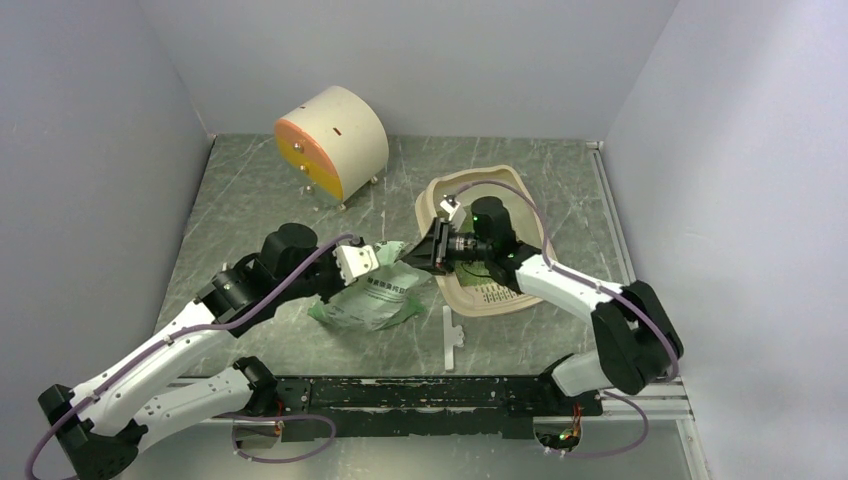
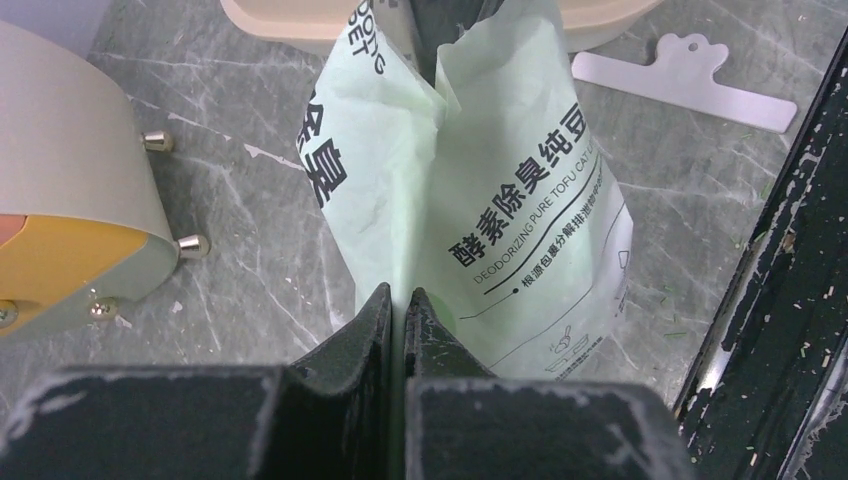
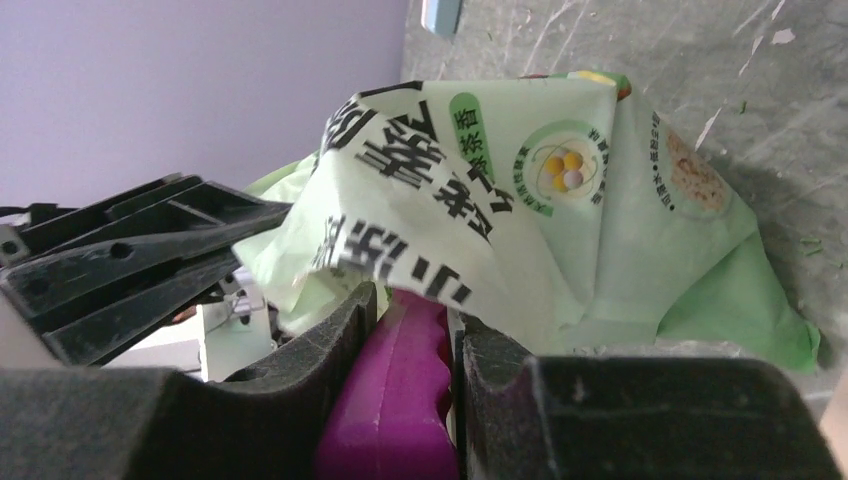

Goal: Fill the litter box with clean litter
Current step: 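Scoop the cat litter from the cat litter bag.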

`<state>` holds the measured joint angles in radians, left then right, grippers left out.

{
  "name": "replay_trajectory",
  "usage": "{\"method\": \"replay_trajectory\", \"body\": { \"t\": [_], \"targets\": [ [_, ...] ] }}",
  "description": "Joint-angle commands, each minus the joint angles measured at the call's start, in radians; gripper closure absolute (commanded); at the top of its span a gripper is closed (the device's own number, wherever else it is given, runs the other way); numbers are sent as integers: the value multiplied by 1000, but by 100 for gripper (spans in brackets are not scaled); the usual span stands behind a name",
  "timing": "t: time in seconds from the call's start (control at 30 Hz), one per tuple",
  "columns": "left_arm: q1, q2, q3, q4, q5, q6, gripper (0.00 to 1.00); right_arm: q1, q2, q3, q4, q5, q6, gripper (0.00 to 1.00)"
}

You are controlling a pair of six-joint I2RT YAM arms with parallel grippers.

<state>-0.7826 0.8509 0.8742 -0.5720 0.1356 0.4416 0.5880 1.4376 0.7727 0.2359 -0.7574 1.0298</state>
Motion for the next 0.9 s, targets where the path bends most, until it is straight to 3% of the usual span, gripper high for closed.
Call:
{"method": "replay_trajectory", "body": {
  "t": [0.0, 0.13, 0.33, 0.53, 0.7, 0.8, 0.87],
  "targets": [
    [0, 8, 52, -2, 16, 16, 95, -33, -108, -39, 25, -117, 105, 100],
    [-1, 0, 75, -17, 5, 19, 95, -68, -184, -83, -19, -63, 123, 100],
    [0, -30, 92, -13, 11, 16, 95, -79, -302, -14, -341, 148, -6, 100],
    [-1, -35, 99, -11, 56, 6, 95, -30, -342, -65, -194, 175, 128, 100],
    [-1, -38, 128, -16, 88, -11, 95, 19, -376, 17, -408, 410, 48, 100],
    [-1, -50, 137, -20, 91, -21, 95, -6, -456, -13, -423, 501, 62, 100],
    [-1, -61, 137, -23, 92, -23, 95, -27, -475, -51, -367, 465, 103, 100]
  ]
}}
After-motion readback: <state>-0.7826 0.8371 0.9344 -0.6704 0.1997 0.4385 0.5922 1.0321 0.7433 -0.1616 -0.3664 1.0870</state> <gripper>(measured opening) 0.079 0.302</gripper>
